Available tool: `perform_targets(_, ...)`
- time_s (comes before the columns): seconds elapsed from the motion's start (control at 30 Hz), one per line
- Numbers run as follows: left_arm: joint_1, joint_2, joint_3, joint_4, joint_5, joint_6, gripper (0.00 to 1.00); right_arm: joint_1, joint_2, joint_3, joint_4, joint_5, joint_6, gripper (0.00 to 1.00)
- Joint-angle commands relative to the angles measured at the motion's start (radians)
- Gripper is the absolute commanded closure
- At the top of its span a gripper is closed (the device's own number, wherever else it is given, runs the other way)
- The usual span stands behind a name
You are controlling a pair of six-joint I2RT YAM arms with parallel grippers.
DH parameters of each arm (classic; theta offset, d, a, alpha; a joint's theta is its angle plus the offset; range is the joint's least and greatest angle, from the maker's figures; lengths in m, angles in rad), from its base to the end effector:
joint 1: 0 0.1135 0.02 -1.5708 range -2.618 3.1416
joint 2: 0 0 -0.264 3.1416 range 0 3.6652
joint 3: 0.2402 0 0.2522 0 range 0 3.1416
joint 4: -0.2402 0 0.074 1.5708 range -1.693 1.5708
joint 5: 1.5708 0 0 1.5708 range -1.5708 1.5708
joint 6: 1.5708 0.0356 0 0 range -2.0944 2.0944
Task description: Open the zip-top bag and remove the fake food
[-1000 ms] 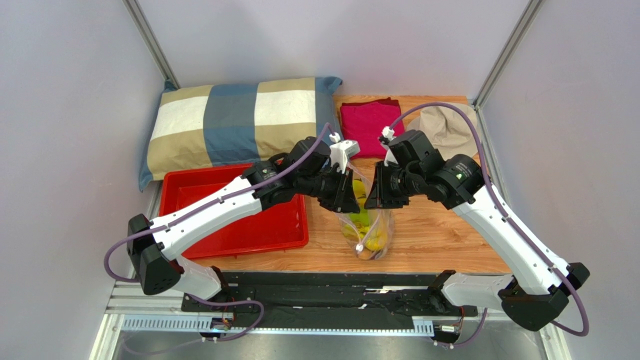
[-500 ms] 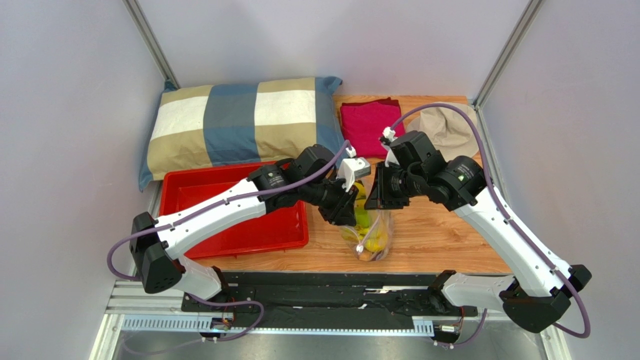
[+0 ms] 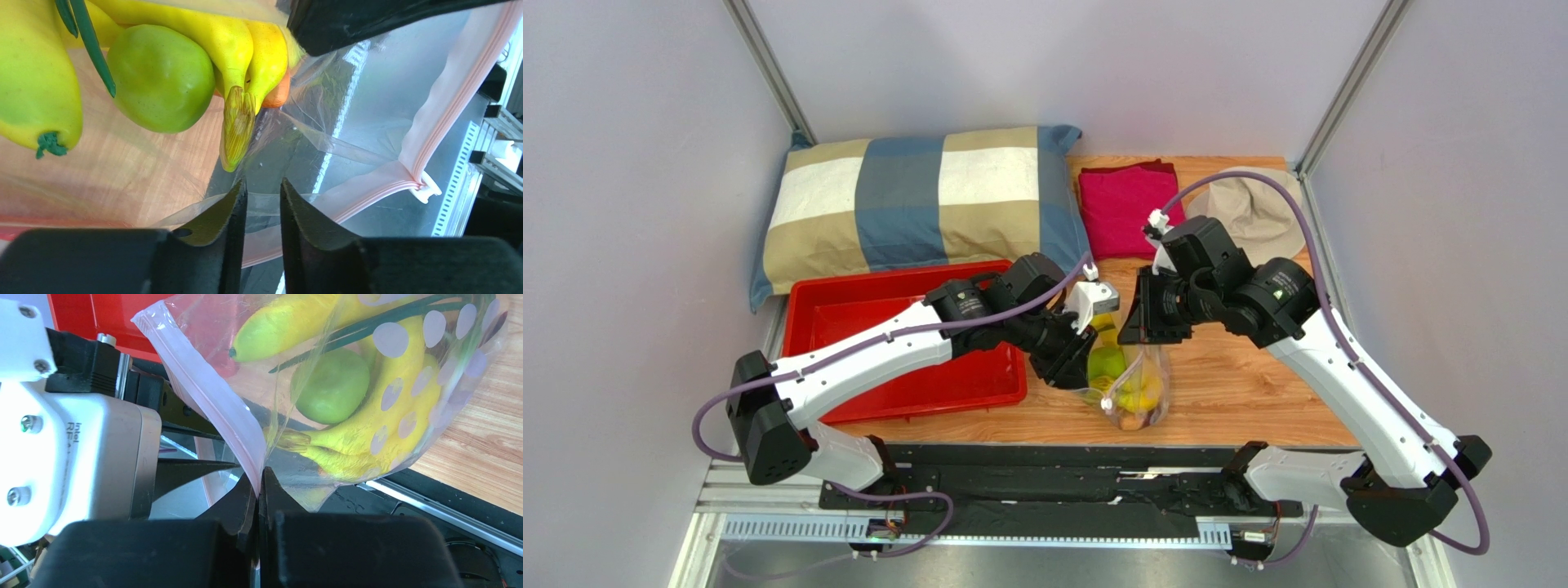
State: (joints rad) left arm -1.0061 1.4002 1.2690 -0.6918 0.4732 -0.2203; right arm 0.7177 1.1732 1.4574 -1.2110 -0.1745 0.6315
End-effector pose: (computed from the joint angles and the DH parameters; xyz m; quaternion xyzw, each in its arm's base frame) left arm 0.1456 -0.2602 0.3236 0.4256 0.8032 -0.3828 0.1648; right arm 0.1478 0.1372 0.3960 -0.0683 0.9429 0.2615 0.1946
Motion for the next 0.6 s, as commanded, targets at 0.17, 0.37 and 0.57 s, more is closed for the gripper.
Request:
perform_targets(0.17, -0.029, 0.080, 0.056, 0.136, 0.002, 0.024, 0.59, 0.002, -0.024, 0.009, 0.079, -0.042, 0.017, 1.00)
perform_targets(0.37, -0.045, 0.088, -0.010, 0.210, -0.054, 0.038, 0.57, 0.000, -0.030, 0.006, 0.093, -0.054, 0.030, 1.00)
perform_targets(0.57, -0.077, 0.082, -0.074, 0.261, -0.146, 0.032, 0.53, 0.000, -0.032, 0.012, 0.096, -0.056, 0.036, 1.00)
